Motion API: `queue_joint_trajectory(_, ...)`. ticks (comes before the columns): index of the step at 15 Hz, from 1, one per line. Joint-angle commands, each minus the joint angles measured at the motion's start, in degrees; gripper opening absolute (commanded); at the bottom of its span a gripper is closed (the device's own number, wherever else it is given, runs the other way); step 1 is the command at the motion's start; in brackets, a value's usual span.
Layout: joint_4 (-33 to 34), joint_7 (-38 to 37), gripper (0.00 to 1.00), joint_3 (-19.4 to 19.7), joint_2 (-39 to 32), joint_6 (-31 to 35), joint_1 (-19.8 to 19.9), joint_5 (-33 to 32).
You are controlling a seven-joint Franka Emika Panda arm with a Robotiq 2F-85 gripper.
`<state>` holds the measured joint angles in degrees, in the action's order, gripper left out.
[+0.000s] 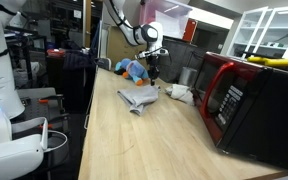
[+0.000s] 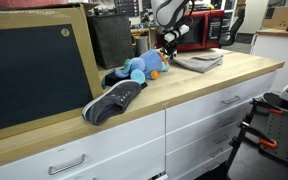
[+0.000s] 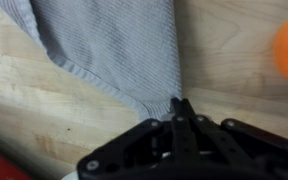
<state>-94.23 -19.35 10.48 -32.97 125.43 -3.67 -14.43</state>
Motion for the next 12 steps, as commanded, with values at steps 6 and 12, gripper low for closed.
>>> queue_joint_trajectory(6, -13.00, 4.00, 0.34, -3.69, 9.51, 3.41, 0.02, -0.92)
queue_joint_trajectory(12, -14.87, -1.60, 0.78, -3.28, 11.63, 9.09, -1.27, -1.26)
